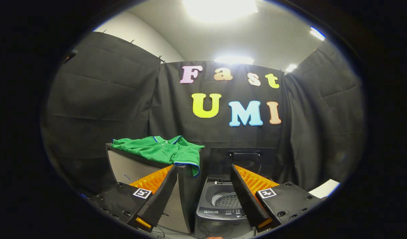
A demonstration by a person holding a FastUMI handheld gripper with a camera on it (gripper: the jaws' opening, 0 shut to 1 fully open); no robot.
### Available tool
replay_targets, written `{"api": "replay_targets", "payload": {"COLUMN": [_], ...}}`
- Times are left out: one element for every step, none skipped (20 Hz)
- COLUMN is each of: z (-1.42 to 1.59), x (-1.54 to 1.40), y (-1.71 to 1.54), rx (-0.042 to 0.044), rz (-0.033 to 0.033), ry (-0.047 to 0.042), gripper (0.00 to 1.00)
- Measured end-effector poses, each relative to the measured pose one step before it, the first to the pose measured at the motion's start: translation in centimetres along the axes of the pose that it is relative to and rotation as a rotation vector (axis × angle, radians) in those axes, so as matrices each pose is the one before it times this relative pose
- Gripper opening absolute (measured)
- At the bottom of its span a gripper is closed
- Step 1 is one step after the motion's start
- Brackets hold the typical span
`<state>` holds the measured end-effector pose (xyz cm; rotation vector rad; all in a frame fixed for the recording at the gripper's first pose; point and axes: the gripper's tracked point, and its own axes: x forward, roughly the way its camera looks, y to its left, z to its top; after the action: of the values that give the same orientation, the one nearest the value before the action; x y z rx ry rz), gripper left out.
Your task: Put the clothes into the washing machine and then close the washing machine lid.
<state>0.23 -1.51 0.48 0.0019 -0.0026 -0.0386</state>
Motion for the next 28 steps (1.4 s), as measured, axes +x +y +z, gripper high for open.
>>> {"api": "replay_targets", "payload": {"z": [0.236, 0.204, 0.260, 0.263, 0.309, 0.550, 0.624, 0.529, 0.558, 0.457, 0.533, 0.214, 0.397, 0.111, 0.476, 0.842, 0.875, 0.588, 0.453, 0.431, 0.539, 0.607, 0.463, 0.483, 0.318, 0.460, 0.495, 0.225], "x": [0.155, 0.234, 0.287, 0.313, 0.454, 0.327, 0.415, 0.490, 0.522, 0.682, 0.635, 0.671, 0.717, 0.642, 0.635, 0.676, 0.671, 0.686, 0.702, 0.738, 0.746, 0.749, 0.720, 0.756, 0.676, 0.688, 0.767, 0.592], "y": [-0.001, -0.046, 0.055, 0.226, 0.167, 0.089, 0.140, 0.235, 0.242, 0.317, 0.292, 0.207, 0.456, 0.387, 0.441, 0.189, 0.088, 0.409, 0.405, 0.326, 0.281, 0.295, 0.340, 0.254, 0.288, 0.400, 0.327, 0.237], "rx": [-0.00235, -0.00360, -0.00259, -0.00077, -0.00310, -0.00503, -0.00366, -0.00415, -0.00392, -0.00379, -0.00110, 0.00483, 0.01446, 0.01846, 0.01242, 0.00117, -0.01177, -0.01646, -0.01449, -0.00818, -0.00041, 0.00501, 0.00729, 0.00293, -0.00392, -0.00536, -0.00465, -0.00234], "rz": [0.00059, -0.00076, 0.00090, 0.00380, 0.00258, 0.00038, 0.00307, 0.00422, 0.00720, 0.01117, 0.00772, 0.01134, 0.01115, 0.01162, 0.01156, 0.00038, -0.00142, 0.00601, 0.00861, 0.00732, 0.00580, 0.00416, 0.00670, 0.00360, 0.00420, 0.01039, 0.00575, 0.00478], "ry": [-0.00332, -0.00207, -0.00052, 0.00094, -0.00095, -0.00383, -0.00772, -0.00478, -0.00285, -0.00092, -0.00220, 0.00967, 0.01243, 0.01730, 0.00654, -0.00656, -0.01184, -0.00740, -0.00424, -0.00365, -0.00303, -0.00282, 0.00028, 0.00406, 0.01159, 0.00205, -0.00203, 0.00799], "gripper": [1.00, 1.00, 1.00, 1.00, 1.00, 1.00, 1.00, 1.00, 1.00, 1.00, 1.00, 1.00, 1.00, 1.00, 1.00, 1.00, 1.00, 1.00, 1.00, 1.00, 1.00, 1.00, 1.00, 1.00, 1.00, 1.00, 1.00, 1.00]}}
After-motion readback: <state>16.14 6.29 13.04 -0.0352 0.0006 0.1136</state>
